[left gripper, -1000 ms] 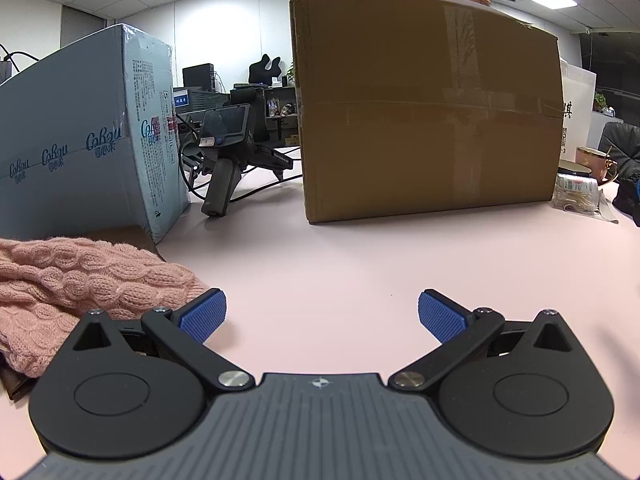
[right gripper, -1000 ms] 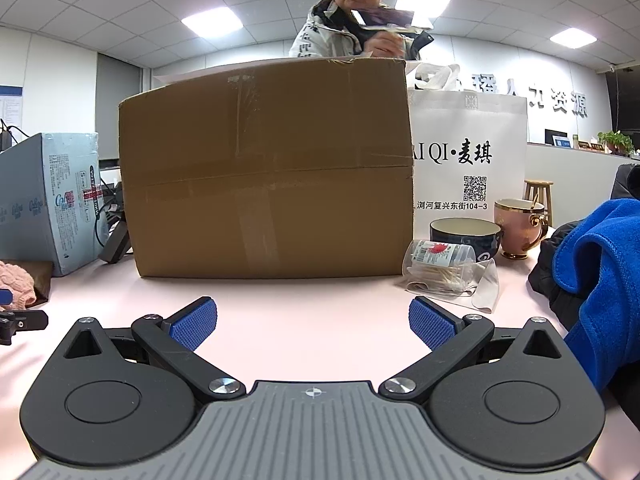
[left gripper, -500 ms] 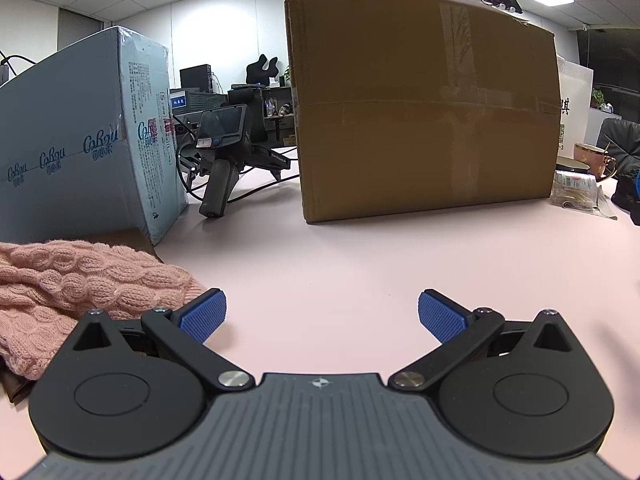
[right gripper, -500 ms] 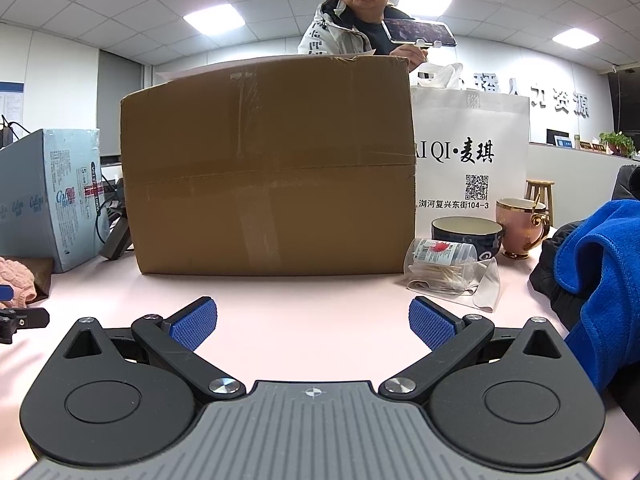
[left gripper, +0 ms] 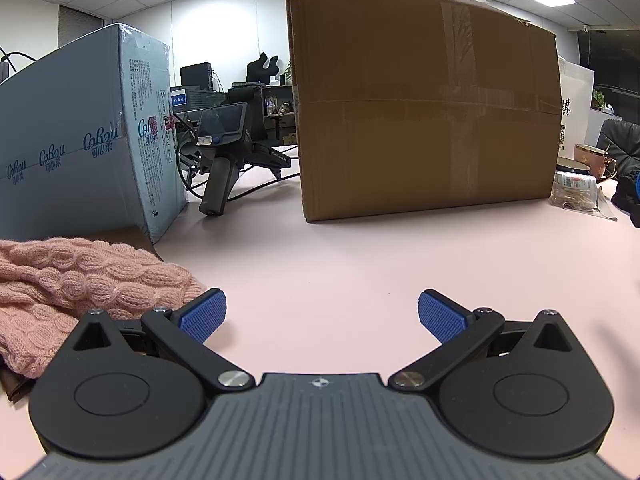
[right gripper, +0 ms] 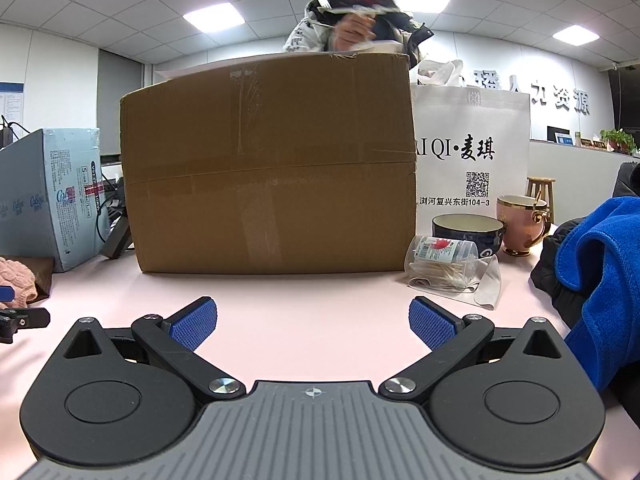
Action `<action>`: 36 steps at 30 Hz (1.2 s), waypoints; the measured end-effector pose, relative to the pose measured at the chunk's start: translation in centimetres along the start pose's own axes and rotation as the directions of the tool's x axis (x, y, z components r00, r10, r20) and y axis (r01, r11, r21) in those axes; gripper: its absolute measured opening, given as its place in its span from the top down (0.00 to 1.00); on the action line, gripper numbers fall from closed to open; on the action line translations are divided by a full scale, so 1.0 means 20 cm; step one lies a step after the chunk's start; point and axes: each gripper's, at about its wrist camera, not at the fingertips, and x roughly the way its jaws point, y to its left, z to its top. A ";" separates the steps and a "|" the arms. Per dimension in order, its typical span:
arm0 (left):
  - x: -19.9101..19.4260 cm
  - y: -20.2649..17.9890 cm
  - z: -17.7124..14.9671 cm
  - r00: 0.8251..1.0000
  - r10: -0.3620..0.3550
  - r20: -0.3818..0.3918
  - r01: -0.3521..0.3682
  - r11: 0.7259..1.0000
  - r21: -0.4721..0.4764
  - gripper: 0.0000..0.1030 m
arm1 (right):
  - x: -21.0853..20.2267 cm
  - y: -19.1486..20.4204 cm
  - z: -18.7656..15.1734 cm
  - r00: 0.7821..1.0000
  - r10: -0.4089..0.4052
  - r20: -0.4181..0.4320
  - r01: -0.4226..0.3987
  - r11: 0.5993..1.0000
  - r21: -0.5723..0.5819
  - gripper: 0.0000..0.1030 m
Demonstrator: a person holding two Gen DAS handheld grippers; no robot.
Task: Fold clothes
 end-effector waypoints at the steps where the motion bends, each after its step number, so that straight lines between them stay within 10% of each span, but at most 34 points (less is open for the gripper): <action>1: 0.00 0.00 0.00 1.000 0.000 0.000 0.000 1.000 0.000 0.00 | 0.00 0.00 0.00 1.000 0.000 -0.001 0.000 1.000 0.001 0.00; 36: 0.00 0.00 0.00 1.000 -0.002 -0.004 0.002 1.000 -0.003 0.00 | 0.00 0.00 0.00 1.000 -0.001 -0.002 0.001 1.000 0.001 0.00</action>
